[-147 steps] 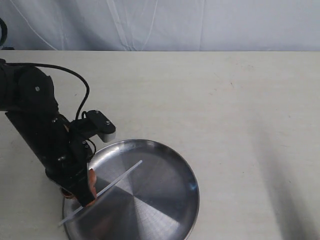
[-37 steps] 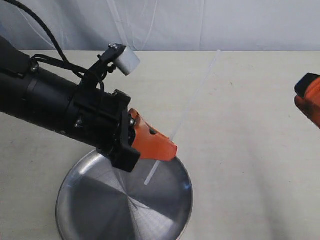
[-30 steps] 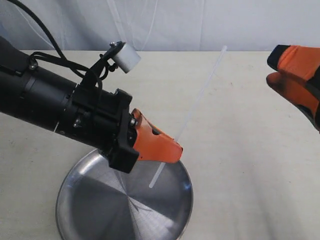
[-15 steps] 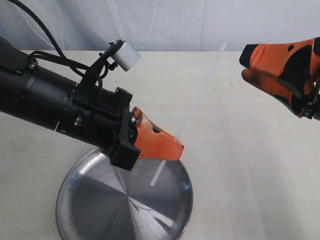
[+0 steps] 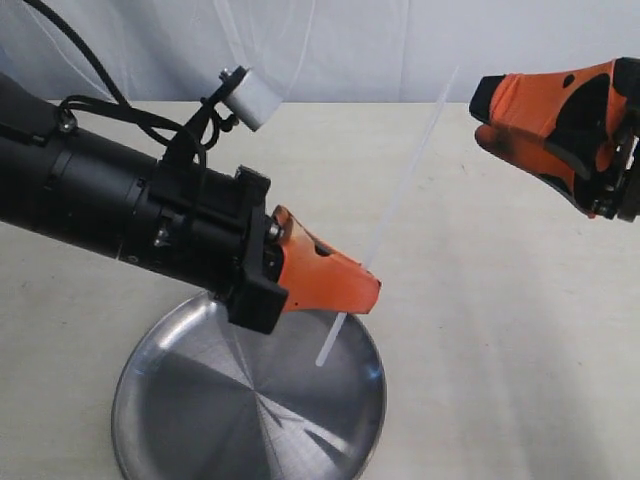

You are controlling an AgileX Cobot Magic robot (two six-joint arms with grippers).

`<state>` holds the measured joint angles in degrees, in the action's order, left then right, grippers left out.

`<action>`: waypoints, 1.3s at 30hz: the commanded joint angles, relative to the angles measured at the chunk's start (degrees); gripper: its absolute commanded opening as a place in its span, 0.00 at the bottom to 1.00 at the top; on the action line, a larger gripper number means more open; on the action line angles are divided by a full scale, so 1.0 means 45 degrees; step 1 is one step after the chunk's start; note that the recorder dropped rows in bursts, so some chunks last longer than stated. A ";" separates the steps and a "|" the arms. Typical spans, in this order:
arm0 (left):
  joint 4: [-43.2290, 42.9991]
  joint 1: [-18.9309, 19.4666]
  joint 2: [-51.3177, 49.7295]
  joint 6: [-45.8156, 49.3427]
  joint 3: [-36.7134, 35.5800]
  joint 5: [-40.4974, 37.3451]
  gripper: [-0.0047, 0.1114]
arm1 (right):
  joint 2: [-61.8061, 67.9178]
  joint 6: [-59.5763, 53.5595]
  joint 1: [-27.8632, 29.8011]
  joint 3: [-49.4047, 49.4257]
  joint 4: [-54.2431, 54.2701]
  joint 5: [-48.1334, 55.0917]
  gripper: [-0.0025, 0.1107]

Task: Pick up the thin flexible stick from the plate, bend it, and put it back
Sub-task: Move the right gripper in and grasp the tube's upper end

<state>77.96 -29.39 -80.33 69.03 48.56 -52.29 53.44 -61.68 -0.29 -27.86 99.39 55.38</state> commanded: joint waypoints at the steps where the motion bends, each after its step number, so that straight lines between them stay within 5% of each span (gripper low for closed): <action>1: 0.0360 -0.0424 0.0138 0.0069 0.0052 0.0151 0.04 | 0.0267 -0.0326 0.0045 -0.0459 0.0125 0.0755 0.55; 18: 0.1115 -0.1251 0.0138 0.0450 0.0052 0.0535 0.04 | 0.0267 -0.1072 -0.1688 -0.0725 0.0125 -0.1205 0.54; 21: 0.1138 -0.1251 0.0138 0.0450 0.0052 0.0535 0.04 | 0.0267 -0.1072 -0.1748 -0.0733 0.0125 -0.1302 0.44; 27: 0.1487 -0.1251 0.0138 0.0790 0.0052 0.0535 0.04 | 0.0267 -0.1072 -0.1748 -0.0733 0.0125 -0.1278 0.02; 39: 0.0732 -0.1251 0.0138 0.0703 0.0052 0.0143 0.04 | 0.0267 -0.1135 -0.1748 -0.0733 0.0125 -0.1394 0.01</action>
<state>82.22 -34.79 -80.33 72.03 48.56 -49.52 54.56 -65.95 -8.23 -30.91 100.29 50.08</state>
